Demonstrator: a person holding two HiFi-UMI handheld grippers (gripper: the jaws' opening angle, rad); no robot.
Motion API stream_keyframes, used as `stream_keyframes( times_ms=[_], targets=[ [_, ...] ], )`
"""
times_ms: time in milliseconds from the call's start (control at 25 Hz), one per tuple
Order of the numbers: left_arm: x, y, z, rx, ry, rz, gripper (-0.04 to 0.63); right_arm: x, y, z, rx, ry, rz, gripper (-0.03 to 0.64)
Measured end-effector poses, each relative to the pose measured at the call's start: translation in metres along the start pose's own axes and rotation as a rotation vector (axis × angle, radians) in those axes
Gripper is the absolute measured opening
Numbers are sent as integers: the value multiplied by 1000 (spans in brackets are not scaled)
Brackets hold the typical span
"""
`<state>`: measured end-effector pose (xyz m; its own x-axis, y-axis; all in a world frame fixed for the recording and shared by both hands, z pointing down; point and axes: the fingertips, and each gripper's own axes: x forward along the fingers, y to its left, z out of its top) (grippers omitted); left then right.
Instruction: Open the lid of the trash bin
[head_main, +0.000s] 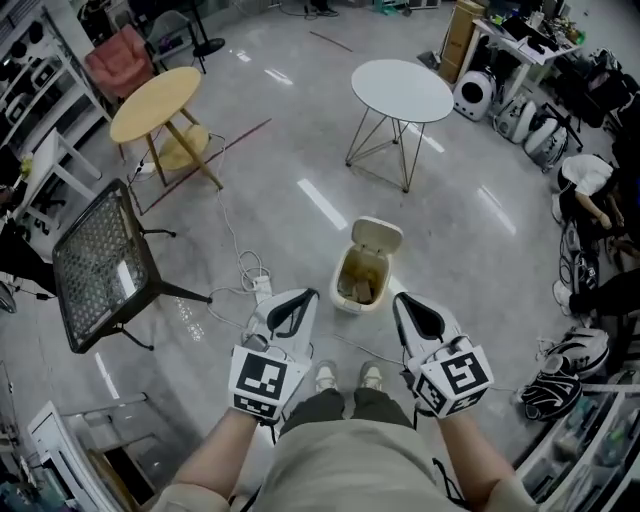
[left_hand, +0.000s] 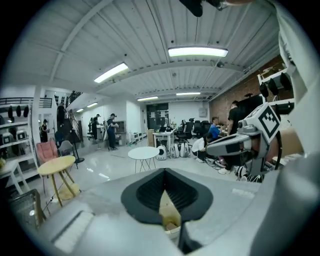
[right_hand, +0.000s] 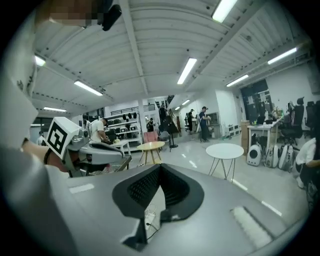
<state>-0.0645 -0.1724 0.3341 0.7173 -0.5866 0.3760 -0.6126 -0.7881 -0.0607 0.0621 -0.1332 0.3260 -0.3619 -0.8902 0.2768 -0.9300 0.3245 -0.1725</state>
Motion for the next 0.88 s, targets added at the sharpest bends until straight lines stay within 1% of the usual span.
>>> stream_keyframes(
  times_ms=[160,200,320,440,560,640,880],
  targets=[
    [-31,-5,45,60,-83,6,2,-30,19,54,-56,-109,6,3],
    [-38,-7,57,65,-107,10,2,-38,23,66,-66,-131,9,3],
    [-56,-13,91,33,-179,28,2,-57,33,96,-95,-185,20,3],
    [-68,-18,114,60,-222,36,2,-72,41,119,-133,-226,31,3],
    [-76,-22,123,90,-238,42,2,-78,50,131,-264,-230,11,3],
    [-78,-26,125,93,-239,42,2,-80,55,133,-321,-222,6,3],
    [-80,-26,127,77,-233,57,2,-82,59,144,-320,-239,29,3]
  ],
)
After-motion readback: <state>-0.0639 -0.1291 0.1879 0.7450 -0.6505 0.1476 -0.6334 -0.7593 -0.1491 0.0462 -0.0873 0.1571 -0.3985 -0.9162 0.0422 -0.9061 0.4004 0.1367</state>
